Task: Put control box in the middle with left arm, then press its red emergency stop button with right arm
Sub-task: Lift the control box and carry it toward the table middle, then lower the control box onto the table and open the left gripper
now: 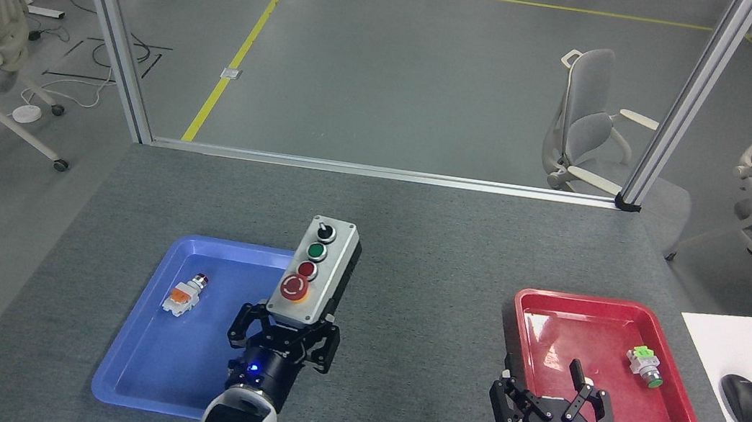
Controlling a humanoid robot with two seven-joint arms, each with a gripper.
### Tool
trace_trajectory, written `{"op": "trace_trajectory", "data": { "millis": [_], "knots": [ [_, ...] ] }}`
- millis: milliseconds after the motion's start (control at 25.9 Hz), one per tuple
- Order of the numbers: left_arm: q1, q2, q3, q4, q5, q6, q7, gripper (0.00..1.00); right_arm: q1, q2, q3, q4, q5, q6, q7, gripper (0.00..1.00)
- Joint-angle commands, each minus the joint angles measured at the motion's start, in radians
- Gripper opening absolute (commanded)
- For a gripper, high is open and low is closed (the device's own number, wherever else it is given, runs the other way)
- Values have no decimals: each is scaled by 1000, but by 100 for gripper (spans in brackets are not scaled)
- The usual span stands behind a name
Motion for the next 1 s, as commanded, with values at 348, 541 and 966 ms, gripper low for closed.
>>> {"op": "trace_trajectory", "data": {
  "millis": [348,541,966],
  "knots": [
    [-115,-44,-380,300,14,149,-3,0,-9,8,-2,-22,-2,-1,-57,100],
    [-116,-44,-471,323,14,153,-6,0,-8,9,-1,-23,-2,-1,-57,100],
    [-119,-42,-526,310,11,161,-9,52,-3,3,-2,-22,-3,-6,-57,100]
  ]
}}
